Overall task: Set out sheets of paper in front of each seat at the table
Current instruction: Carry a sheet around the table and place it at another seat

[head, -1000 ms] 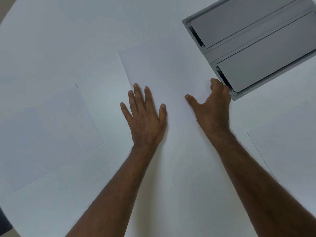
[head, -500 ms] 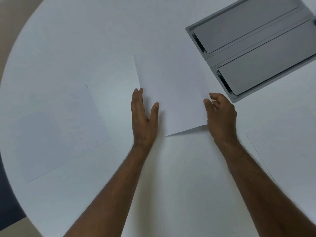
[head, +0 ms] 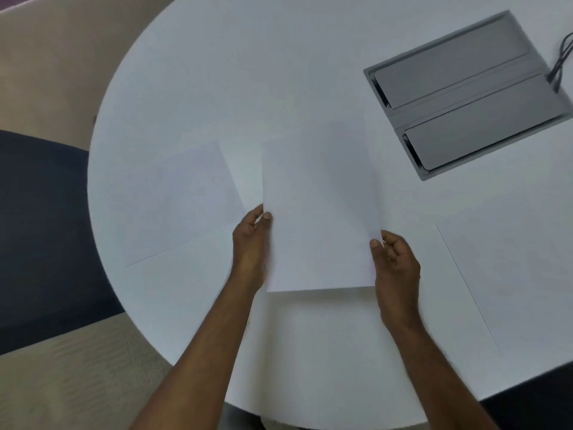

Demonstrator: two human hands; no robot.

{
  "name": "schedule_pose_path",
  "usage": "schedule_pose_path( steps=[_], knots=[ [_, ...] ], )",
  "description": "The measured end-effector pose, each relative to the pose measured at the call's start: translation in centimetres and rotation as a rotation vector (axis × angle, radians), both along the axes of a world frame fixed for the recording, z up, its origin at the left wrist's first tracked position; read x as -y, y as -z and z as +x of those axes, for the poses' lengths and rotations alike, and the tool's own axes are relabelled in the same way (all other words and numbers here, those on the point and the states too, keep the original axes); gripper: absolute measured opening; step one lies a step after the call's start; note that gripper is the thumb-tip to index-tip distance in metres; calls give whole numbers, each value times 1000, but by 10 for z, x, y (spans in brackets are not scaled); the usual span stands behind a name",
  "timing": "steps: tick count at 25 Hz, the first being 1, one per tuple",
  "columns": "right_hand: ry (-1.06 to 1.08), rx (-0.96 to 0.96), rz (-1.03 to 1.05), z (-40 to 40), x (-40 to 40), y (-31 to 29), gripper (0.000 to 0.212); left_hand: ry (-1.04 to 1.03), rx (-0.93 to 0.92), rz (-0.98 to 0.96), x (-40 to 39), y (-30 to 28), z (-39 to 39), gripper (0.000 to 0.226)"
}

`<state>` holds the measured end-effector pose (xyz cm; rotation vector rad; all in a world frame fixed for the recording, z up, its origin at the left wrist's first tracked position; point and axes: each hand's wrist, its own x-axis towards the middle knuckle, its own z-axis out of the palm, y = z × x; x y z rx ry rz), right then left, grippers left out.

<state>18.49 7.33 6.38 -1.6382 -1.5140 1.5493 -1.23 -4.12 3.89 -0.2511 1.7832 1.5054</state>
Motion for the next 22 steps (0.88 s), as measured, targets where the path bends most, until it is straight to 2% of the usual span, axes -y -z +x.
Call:
schedule_pose_path(
  steps=[3, 7, 13, 19, 22],
  knots=[
    [-56, -12, -69, 9, 42, -17, 16, 81, -46, -22, 48, -27, 7, 22],
    [-133, -25, -132, 8, 96, -43, 18, 69, -93, 0, 120, -66, 6, 22],
    [-178, -92, -100, -29, 202, -97, 13, 63, -193, 60, 254, -131, -14, 25],
    [-283, -225, 5, -84, 340, -150, 18, -61, -319, 184, 416, -200, -34, 23],
    [-384, -282, 42, -121, 400, -182, 10, -174, -378, 218, 487, -229, -48, 23]
  ],
)
